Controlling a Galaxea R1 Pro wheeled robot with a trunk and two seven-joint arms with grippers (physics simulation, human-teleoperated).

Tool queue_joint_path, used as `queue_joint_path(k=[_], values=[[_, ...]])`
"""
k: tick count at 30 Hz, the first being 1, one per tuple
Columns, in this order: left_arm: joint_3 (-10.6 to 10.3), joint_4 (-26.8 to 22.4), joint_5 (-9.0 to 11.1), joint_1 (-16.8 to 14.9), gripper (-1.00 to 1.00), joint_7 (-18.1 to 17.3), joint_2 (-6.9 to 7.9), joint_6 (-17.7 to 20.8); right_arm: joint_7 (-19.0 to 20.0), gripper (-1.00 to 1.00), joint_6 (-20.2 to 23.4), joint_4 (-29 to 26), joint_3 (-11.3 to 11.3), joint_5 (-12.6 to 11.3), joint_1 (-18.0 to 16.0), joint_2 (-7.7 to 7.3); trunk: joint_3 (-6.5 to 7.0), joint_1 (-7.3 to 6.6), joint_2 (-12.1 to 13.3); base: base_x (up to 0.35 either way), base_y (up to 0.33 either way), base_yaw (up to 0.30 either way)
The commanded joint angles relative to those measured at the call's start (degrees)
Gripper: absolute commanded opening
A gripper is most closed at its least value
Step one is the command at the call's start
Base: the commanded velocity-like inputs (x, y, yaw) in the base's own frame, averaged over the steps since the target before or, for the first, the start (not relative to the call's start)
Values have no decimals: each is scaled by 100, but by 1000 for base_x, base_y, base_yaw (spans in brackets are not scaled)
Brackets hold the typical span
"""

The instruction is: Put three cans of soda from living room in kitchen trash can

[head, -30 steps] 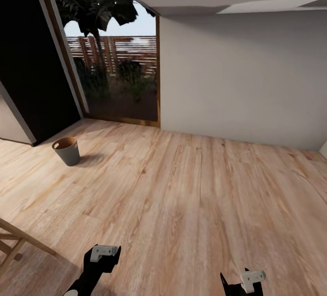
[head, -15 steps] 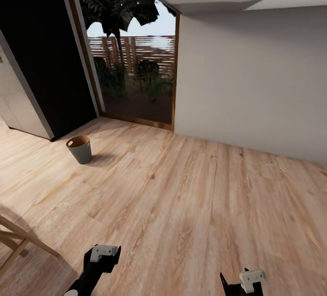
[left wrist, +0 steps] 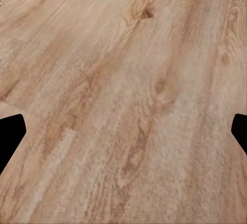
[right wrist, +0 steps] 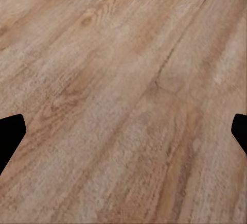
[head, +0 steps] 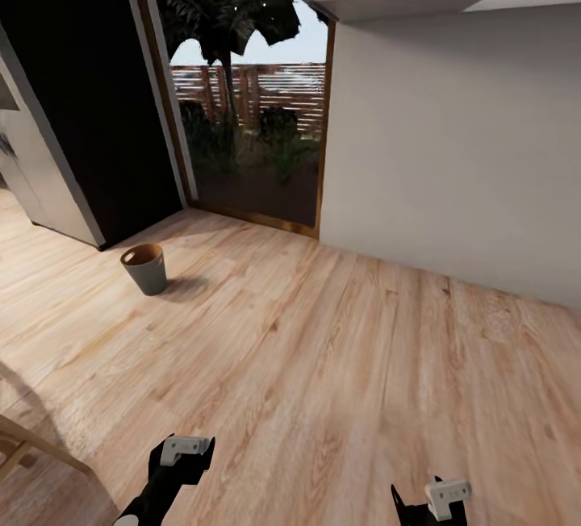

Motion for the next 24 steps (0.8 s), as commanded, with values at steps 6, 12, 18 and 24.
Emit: queue_joint_path(k=[6, 12, 18, 24], values=[[0, 3, 0, 0, 100, 0, 0, 0, 0, 100, 0, 0, 1, 0, -1, 1, 0, 0, 0, 255, -185, 234], [0, 2, 0, 0, 100, 0, 0, 0, 0, 100, 0, 0, 1, 0, 1, 1, 0, 0, 0, 255, -185, 246], [0, -1, 0, 0, 100, 0, 0, 0, 0, 100, 0, 0, 1, 0, 3, 1, 0, 0, 0, 255, -185, 247], [0, 11, 0, 0, 100, 0, 0, 0, 2, 100, 0, 0, 1, 0, 0, 1, 0, 0, 0, 255, -185, 228]])
